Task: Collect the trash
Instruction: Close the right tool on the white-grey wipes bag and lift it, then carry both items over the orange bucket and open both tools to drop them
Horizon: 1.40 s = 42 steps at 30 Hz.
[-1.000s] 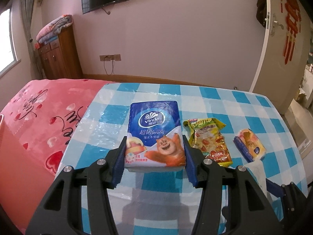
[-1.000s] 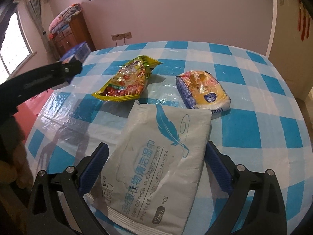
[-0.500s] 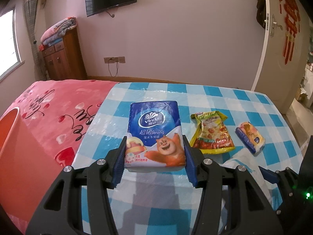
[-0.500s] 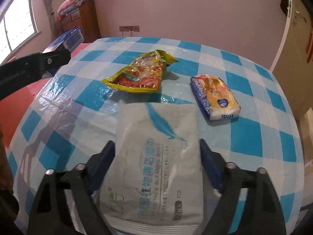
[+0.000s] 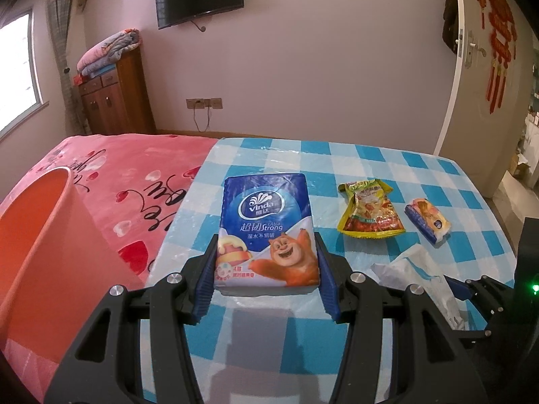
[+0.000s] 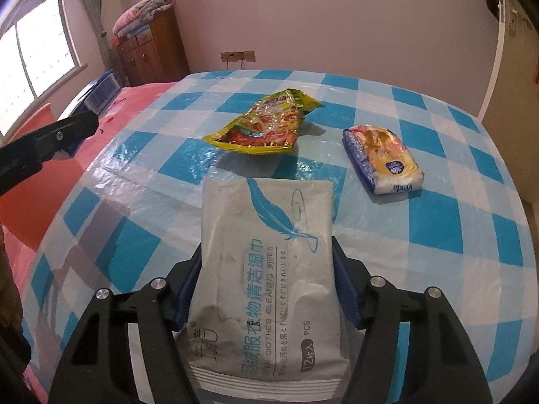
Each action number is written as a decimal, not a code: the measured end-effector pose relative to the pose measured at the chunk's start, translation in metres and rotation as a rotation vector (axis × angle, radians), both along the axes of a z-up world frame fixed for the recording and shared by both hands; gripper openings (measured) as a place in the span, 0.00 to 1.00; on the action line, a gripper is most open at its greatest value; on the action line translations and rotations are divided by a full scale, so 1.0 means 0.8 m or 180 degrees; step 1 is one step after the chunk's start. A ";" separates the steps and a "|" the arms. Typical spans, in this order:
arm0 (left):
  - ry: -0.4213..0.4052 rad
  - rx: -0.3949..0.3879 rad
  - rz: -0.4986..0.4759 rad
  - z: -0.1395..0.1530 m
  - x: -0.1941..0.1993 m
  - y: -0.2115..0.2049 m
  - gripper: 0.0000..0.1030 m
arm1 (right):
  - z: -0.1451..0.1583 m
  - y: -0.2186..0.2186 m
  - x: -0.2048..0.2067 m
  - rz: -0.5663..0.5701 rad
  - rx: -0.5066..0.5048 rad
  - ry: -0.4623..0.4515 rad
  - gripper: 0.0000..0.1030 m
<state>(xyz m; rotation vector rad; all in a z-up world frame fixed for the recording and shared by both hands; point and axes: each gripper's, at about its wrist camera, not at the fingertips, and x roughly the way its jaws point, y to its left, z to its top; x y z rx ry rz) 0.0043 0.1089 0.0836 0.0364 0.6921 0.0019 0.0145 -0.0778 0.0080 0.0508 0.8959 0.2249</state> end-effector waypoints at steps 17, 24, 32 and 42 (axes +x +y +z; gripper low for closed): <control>-0.0242 -0.0083 0.0054 0.044 -0.050 0.037 0.52 | 0.050 0.022 -0.032 0.0068 -0.0018 -0.0262 0.62; -0.0360 -0.0107 0.0113 0.064 -0.066 0.058 0.52 | 0.071 0.035 -0.041 0.0130 0.0032 -0.0336 0.61; -0.0468 -0.0138 0.0218 0.083 -0.077 0.090 0.52 | 0.100 0.063 -0.041 0.0284 0.0122 -0.0395 0.61; -0.0590 -0.0109 0.0492 0.107 -0.091 0.153 0.52 | 0.144 0.126 -0.025 0.0624 0.0339 -0.0416 0.61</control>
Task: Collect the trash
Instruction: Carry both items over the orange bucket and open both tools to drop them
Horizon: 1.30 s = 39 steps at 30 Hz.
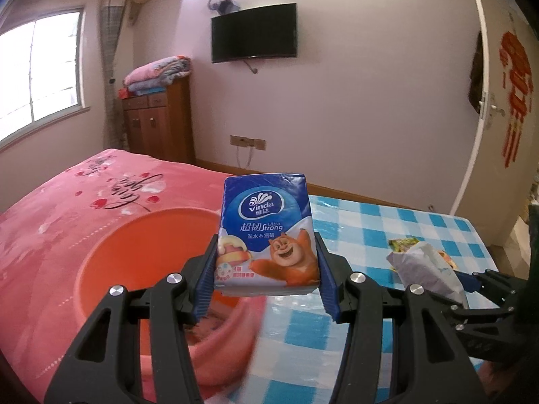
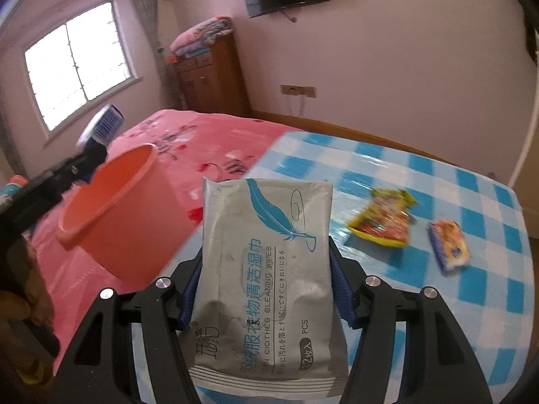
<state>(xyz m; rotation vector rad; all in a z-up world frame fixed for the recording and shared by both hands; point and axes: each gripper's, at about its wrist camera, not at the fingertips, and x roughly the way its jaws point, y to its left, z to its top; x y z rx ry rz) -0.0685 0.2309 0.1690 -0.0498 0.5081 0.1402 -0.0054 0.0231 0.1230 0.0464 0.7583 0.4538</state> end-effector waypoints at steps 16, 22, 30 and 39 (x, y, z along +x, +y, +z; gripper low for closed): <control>0.0160 -0.0038 0.0542 -0.017 0.001 0.110 0.52 | 0.081 0.175 0.031 0.0862 0.0213 -0.0190 0.61; 0.0246 -0.0080 0.0650 -0.030 0.004 0.132 0.52 | 0.087 0.219 0.048 0.1009 0.0243 -0.0167 0.61; 0.0369 -0.0069 0.0843 -0.045 0.008 0.150 0.79 | 0.070 0.246 0.073 0.1142 0.0415 0.0129 0.75; 0.0423 -0.0001 0.0842 -0.047 0.009 0.145 0.89 | 0.060 0.194 0.065 0.0809 0.0487 0.0104 0.86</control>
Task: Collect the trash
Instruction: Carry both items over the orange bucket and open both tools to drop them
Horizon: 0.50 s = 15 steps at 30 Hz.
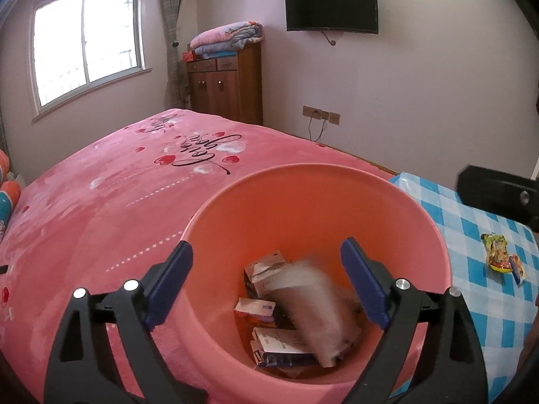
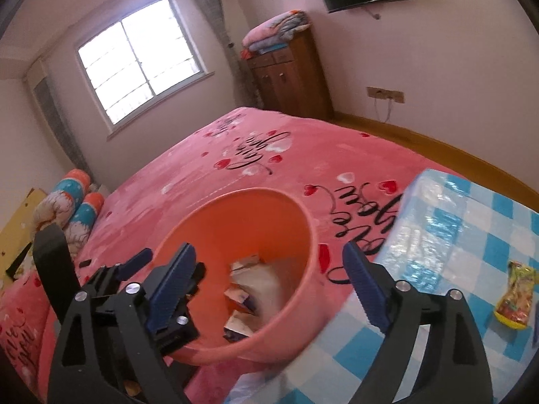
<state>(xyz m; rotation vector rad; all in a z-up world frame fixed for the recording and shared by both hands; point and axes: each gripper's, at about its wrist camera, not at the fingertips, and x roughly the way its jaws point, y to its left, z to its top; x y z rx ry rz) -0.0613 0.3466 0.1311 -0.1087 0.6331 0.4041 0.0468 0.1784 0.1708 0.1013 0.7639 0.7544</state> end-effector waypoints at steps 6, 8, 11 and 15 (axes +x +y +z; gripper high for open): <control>-0.0007 0.0040 -0.0053 0.002 -0.003 -0.013 0.91 | -0.005 -0.028 -0.011 -0.0277 -0.0219 -0.0169 0.87; -0.0011 0.0055 -0.0079 0.004 -0.003 -0.018 0.92 | -0.007 -0.038 -0.015 -0.0351 -0.0255 -0.0210 0.87; -0.0029 0.0073 -0.0114 0.008 -0.004 -0.030 0.92 | -0.012 -0.048 -0.018 -0.0422 -0.0314 -0.0235 0.87; -0.0057 0.0094 -0.0151 0.013 -0.006 -0.043 0.92 | -0.019 -0.059 -0.027 -0.0539 -0.0437 -0.0313 0.91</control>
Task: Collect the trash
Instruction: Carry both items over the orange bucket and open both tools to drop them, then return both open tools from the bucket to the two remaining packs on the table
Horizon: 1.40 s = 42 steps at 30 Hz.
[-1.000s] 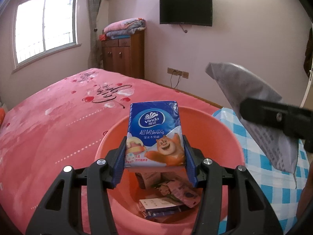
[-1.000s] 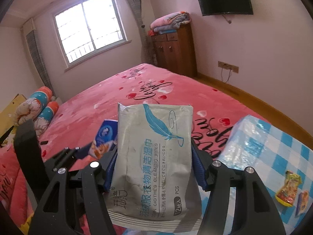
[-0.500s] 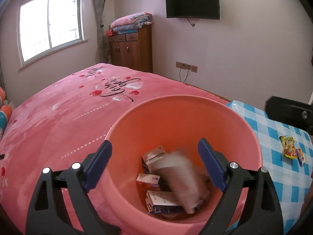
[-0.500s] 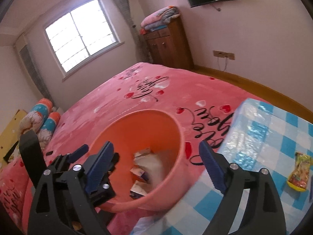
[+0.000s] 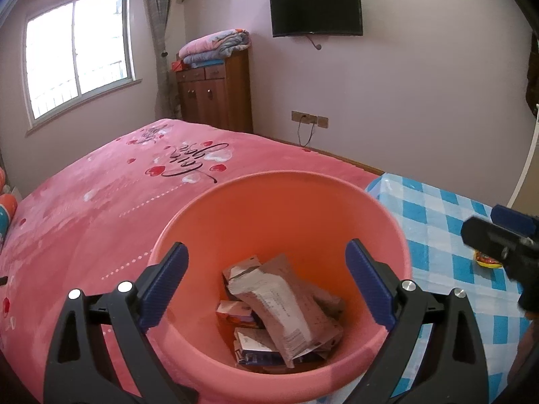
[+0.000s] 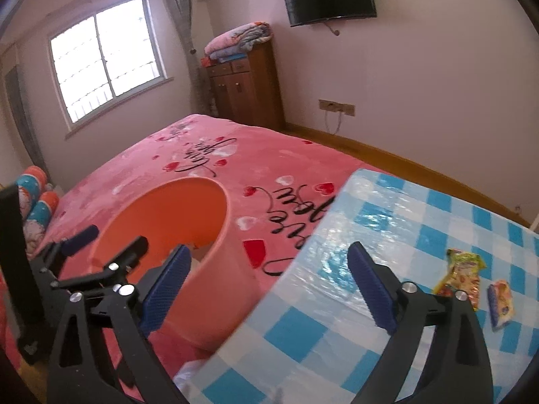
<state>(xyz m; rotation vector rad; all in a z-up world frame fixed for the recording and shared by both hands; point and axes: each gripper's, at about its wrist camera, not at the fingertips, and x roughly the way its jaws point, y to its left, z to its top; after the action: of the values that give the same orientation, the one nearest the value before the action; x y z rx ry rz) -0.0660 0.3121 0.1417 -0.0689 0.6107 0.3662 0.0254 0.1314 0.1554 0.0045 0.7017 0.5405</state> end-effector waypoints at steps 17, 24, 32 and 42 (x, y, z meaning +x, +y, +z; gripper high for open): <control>-0.0088 -0.0025 -0.0259 0.016 -0.005 -0.054 0.92 | -0.016 -0.068 -0.028 -0.0436 -0.0206 -0.0236 0.91; -0.0072 -0.0020 -0.0370 0.015 -0.006 -0.079 0.92 | -0.017 -0.094 -0.043 -0.0567 -0.0258 -0.0307 0.91; -0.0055 -0.0003 -0.0508 0.015 -0.008 -0.109 0.92 | -0.019 -0.117 -0.057 -0.0703 -0.0341 -0.0401 0.91; -0.0017 0.0046 -0.0654 0.014 -0.008 -0.142 0.92 | -0.028 -0.149 -0.066 -0.0870 -0.0379 -0.0410 0.91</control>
<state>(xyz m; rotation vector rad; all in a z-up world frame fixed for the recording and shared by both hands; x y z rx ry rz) -0.0722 0.1982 0.1526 0.0068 0.6036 0.1713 -0.0272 0.0118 0.1331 -0.0449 0.5948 0.2343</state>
